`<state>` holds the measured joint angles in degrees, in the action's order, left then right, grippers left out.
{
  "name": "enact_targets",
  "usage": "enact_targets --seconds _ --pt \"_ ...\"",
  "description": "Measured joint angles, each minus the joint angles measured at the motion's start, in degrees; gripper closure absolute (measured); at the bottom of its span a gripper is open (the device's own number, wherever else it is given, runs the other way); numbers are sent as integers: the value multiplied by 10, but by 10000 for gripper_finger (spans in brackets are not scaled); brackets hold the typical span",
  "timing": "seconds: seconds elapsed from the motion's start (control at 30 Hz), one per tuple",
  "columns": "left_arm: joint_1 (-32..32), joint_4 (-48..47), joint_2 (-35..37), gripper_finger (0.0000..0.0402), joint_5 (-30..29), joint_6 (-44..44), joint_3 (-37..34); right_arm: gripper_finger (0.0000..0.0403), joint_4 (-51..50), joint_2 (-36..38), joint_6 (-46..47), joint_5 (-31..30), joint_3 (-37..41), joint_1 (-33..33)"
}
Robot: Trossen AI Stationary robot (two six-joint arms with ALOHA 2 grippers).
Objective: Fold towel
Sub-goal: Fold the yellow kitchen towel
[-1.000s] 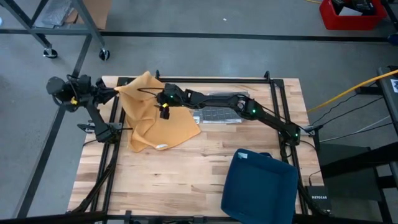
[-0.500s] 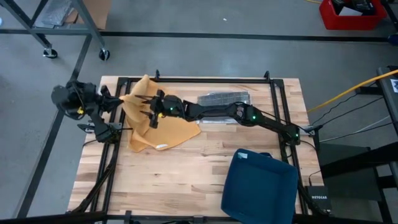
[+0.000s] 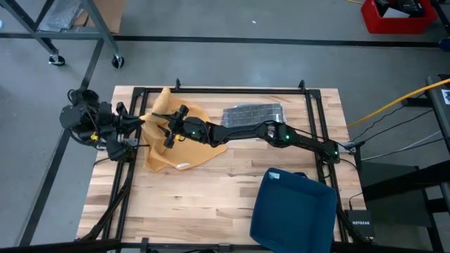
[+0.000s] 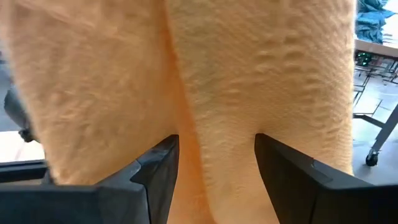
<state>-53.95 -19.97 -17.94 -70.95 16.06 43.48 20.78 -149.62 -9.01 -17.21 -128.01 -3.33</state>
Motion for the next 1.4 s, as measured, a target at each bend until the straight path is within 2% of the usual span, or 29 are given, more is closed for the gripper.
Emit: enact_targets --seconds 0.17,0.4,0.63,0.93,1.4 --pt "0 40 -25 402 -1 -12 0 189 4 0 30 -3 0 0" --pt "0 162 -44 401 -1 -103 0 189 2 0 61 -61 0 0" --pt "0 241 -49 401 6 -160 0 189 -2 0 62 -62 0 -1" --pt "0 345 -49 402 54 -210 0 189 -62 0 62 -63 0 -7" --pt "0 367 -49 401 75 -225 9 189 -115 -26 119 -28 1 -26"
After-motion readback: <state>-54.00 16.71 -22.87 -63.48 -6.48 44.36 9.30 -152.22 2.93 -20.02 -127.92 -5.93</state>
